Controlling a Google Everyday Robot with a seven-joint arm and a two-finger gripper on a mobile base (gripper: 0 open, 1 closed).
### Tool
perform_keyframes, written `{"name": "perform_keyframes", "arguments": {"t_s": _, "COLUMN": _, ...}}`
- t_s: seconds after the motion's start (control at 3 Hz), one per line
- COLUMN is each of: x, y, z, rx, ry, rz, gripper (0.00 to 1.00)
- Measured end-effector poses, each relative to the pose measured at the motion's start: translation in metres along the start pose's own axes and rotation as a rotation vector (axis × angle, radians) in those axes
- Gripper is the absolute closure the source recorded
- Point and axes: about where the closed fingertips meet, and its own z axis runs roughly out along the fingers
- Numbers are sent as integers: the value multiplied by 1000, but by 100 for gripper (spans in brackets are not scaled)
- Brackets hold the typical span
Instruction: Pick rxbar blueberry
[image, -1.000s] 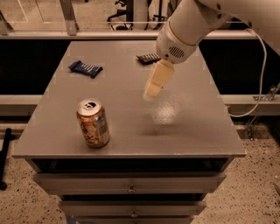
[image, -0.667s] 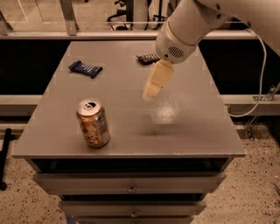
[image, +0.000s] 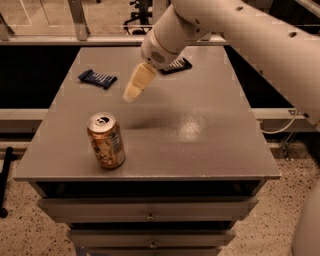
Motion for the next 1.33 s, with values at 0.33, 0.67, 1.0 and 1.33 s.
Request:
{"name": "perform_keyframes", "arguments": {"t_s": 0.33, "x": -18, "y": -26, "z": 34, "rx": 10, "ry": -97, "rz": 73, "gripper": 0}}
{"name": "perform_keyframes", "arguments": {"t_s": 0.67, "x": -37, "y": -45, "z": 68, "rx": 0, "ry": -197, "rz": 151, "gripper": 0}}
{"name": "perform_keyframes", "arguments": {"t_s": 1.0, "x": -58, "y": -55, "z": 105, "rx": 5, "ry": -241, "rz": 163, "gripper": 0}}
{"name": "perform_keyframes", "arguments": {"t_s": 1.33, "x": -68, "y": -67, "z": 137, "rx": 17, "ry": -259, "rz": 163, "gripper": 0}}
